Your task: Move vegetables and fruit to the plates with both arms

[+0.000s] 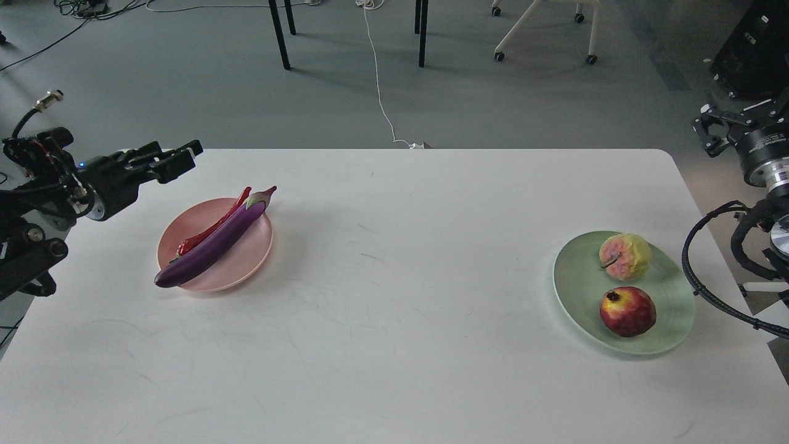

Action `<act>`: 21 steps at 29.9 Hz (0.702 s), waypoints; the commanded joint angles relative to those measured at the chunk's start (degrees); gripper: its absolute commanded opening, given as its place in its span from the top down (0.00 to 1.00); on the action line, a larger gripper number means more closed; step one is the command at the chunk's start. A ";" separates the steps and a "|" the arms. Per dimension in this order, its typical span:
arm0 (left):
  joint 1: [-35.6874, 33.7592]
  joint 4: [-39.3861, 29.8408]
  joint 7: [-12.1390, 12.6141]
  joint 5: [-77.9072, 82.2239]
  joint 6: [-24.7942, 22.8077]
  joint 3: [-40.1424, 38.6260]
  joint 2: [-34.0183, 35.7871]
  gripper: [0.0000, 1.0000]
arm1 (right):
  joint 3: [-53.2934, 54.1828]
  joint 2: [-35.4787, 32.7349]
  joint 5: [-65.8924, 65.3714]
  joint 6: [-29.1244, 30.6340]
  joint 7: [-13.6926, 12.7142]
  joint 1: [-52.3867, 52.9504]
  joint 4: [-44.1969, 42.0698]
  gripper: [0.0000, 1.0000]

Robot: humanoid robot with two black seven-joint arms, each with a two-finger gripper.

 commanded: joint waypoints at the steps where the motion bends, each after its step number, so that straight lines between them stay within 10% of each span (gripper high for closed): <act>1: -5.51 -0.02 0.02 -19.44 -3.30 -0.92 -3.10 0.02 | 0.25 0.09 0.00 -1.09 0.00 1.04 0.04 0.01; 14: -10.04 12.80 1.25 -62.23 -14.11 -14.00 -16.83 0.02 | 0.96 -0.44 0.09 -1.98 -1.49 3.77 0.83 0.01; 21: -7.67 20.71 3.35 -77.62 -22.03 -17.18 -19.29 0.02 | 1.39 0.79 0.44 -1.54 -7.72 4.82 -0.48 0.01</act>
